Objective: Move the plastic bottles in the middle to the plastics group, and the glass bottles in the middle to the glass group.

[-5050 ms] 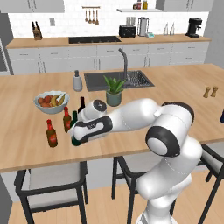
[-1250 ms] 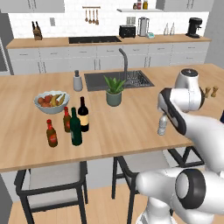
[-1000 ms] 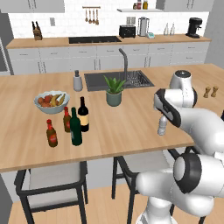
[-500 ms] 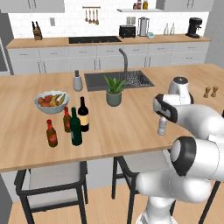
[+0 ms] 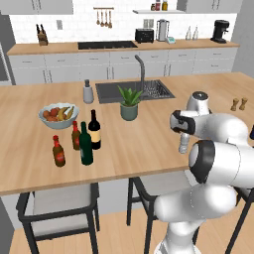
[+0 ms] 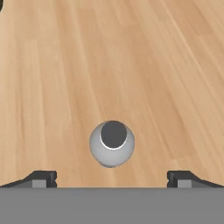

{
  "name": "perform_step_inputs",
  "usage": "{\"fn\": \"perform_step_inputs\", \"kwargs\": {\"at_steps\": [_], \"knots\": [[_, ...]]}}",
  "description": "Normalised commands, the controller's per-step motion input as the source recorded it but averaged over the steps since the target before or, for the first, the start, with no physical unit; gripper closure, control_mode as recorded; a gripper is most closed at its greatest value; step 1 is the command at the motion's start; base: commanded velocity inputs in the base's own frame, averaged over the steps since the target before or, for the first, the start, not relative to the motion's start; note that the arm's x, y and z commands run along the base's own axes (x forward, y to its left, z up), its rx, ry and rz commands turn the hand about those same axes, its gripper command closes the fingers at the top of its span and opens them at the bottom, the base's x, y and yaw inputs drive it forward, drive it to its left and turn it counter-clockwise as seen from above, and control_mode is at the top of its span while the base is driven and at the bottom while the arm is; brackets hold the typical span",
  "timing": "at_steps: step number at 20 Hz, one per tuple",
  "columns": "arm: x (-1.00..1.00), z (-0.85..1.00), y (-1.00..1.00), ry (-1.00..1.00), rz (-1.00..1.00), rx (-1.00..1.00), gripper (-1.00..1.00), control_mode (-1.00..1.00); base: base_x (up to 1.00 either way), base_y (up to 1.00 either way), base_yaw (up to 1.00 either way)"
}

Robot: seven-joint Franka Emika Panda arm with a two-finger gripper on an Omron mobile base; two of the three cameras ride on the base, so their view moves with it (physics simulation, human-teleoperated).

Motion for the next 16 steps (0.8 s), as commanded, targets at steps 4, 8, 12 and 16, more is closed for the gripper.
{"fn": "perform_step_inputs", "kwargs": {"at_steps": [4,8,12,16], "knots": [[0.00,-0.30,-0.01,0.00,0.00,0.00,-1.00,-1.00,0.00,0.00,0.00],[0.02,-0.20,0.00,0.00,0.01,0.00,-1.00,-1.00,0.00,0.00,0.00],[0.20,-0.07,-0.02,-0.01,0.00,0.00,-1.00,-1.00,0.00,0.00,0.00],[0.12,-0.21,-0.20,-0.01,0.00,0.00,-1.00,-1.00,0.00,0.00,0.00]]}}
